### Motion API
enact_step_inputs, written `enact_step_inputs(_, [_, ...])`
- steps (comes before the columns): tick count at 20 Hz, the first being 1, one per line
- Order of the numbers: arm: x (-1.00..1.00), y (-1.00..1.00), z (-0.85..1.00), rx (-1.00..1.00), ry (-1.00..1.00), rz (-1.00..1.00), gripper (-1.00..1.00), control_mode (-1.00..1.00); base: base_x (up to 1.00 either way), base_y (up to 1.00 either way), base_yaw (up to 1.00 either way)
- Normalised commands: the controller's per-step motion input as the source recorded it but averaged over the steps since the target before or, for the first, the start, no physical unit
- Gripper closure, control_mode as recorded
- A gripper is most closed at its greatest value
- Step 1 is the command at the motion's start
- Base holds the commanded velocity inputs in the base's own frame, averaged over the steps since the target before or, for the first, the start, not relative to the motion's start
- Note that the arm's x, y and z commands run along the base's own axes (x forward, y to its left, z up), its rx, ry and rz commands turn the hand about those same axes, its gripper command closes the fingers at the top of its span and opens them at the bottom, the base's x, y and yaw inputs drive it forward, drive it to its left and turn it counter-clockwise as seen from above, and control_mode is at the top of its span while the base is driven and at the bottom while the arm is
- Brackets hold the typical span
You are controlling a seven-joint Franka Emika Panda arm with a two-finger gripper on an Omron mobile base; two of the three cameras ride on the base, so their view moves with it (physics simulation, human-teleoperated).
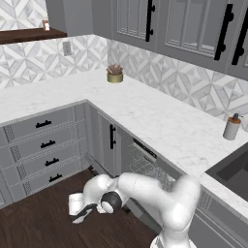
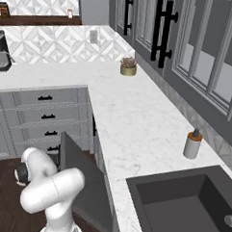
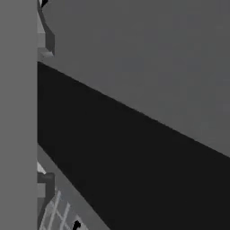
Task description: Pick up the cup and bowl from the counter, place them in the dishwasher, and close the dishwasher door.
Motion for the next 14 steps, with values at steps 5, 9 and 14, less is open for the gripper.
enact_step_inputs(5, [1.00, -1.00, -0.21, -0.03, 0.03, 0.08, -1.00, -1.00, 0.00, 0.00, 0.00])
enact_step_inputs(9, [1.00, -1.00, -0.35, 0.00, 0.09, 0.06, -1.00, -1.00, 0.00, 0.00, 0.00])
enact_step_inputs(14, [1.00, -1.00, -0.39, 0.05, 0.13, 0.02, -1.00, -1.00, 0.00, 0.00, 0.00])
